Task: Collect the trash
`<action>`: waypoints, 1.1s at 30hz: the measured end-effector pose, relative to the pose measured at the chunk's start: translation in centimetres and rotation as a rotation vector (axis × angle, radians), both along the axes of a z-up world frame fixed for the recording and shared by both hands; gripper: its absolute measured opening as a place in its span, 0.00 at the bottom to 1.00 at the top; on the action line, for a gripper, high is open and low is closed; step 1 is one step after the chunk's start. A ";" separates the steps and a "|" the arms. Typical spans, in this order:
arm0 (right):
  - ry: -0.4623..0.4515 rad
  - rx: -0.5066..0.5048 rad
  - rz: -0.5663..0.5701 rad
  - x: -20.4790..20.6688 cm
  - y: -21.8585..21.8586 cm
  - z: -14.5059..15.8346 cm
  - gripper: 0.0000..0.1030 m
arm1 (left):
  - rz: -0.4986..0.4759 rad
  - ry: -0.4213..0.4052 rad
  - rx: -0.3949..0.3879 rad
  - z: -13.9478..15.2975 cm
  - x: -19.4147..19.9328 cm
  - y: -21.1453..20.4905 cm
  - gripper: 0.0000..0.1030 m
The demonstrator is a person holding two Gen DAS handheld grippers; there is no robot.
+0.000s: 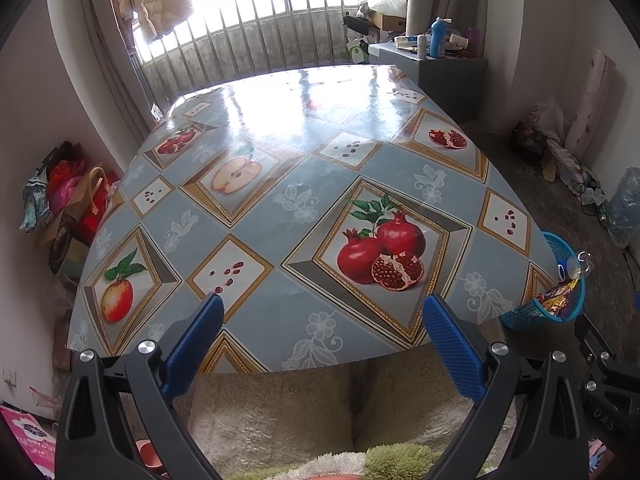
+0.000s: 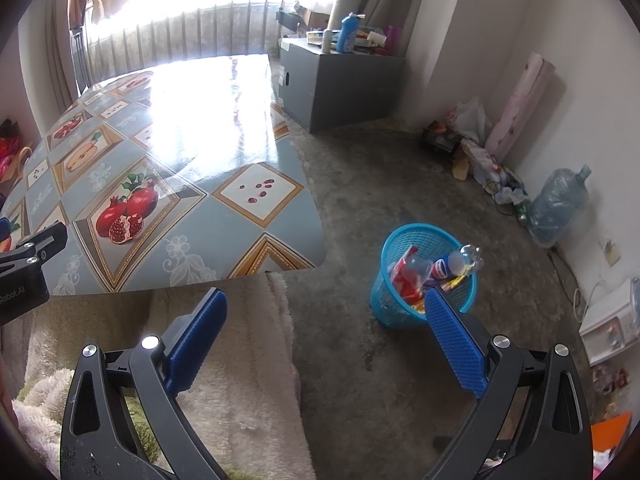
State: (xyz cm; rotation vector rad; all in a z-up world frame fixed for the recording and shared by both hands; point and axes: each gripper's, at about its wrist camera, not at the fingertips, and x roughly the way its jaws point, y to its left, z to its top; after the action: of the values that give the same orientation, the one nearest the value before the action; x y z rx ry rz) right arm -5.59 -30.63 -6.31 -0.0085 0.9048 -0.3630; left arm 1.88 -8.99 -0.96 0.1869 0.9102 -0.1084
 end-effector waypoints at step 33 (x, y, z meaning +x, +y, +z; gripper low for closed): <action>0.007 0.040 0.003 0.2 -1.4 -0.6 0.92 | 0.013 0.041 0.014 -0.6 0.8 -0.2 0.95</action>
State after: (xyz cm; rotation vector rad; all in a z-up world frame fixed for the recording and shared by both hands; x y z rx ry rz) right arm -5.34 -31.99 -6.94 0.0255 0.9188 -0.3427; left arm 2.70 -9.15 -1.55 0.1924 0.9534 -0.0945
